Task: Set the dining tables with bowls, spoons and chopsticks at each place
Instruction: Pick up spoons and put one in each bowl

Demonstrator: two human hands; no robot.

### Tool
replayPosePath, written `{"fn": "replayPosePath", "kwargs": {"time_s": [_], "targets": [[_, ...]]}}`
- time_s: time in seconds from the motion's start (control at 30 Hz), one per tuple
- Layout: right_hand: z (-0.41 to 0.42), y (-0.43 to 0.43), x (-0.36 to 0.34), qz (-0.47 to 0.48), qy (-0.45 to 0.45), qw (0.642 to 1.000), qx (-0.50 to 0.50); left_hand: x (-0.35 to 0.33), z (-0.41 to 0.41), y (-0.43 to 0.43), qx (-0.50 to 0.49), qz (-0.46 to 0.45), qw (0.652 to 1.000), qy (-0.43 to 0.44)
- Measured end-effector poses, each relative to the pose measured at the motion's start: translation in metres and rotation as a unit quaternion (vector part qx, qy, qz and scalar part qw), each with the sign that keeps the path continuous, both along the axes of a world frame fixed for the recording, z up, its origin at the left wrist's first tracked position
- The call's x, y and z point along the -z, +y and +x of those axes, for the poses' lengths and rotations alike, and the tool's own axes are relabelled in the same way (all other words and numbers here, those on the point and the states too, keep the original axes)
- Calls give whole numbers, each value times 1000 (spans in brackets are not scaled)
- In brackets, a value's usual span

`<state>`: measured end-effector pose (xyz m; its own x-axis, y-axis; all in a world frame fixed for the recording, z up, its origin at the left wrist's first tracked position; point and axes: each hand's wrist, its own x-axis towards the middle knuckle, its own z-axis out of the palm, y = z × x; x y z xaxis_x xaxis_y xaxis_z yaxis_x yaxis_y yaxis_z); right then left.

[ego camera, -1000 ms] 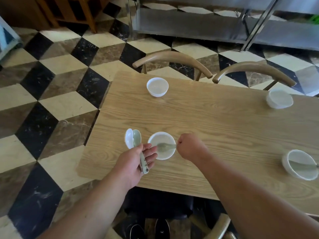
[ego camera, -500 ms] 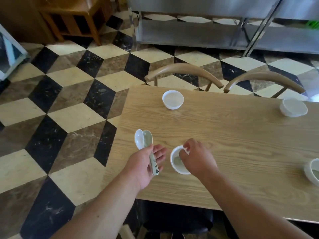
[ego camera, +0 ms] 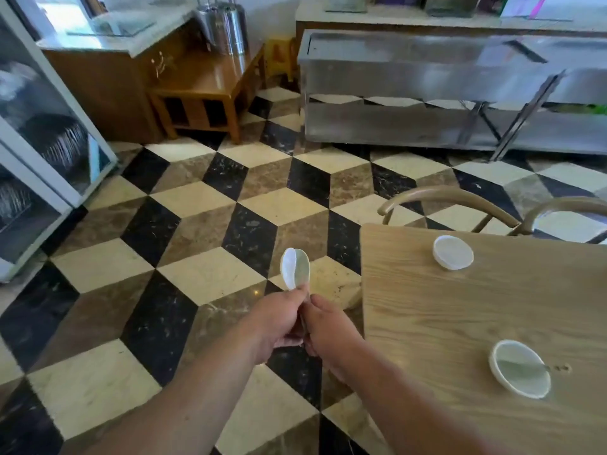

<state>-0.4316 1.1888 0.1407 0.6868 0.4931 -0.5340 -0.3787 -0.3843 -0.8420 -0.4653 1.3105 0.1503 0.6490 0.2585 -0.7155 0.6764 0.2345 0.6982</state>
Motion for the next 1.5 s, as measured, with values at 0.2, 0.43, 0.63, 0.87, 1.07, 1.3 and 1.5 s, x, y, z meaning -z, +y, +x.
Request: {"fn": "replayPosePath", "kwargs": {"time_s": [0.2, 0.43, 0.63, 0.87, 1.07, 1.3, 1.5], "targets": [[17, 82, -18, 16, -7, 997, 72, -24, 19, 89, -4, 114, 990, -82], [96, 121, -15, 64, -13, 987, 147, -23, 118, 137, 57, 103, 990, -80], [224, 163, 4, 142, 8, 956, 256, -12, 264, 167, 113, 151, 978, -85], [392, 184, -16, 125, -24, 933, 337, -50, 444, 182, 213, 125, 965, -87], [508, 168, -43, 153, -48, 895, 416, -83, 583, 156, 289, 107, 942, -133], [603, 150, -40, 137, -90, 845, 510, -75, 715, 128, 428, 68, 886, -167], [648, 148, -47, 134, -80, 740, 654, -80, 803, 99, 592, 57, 783, -182]]}}
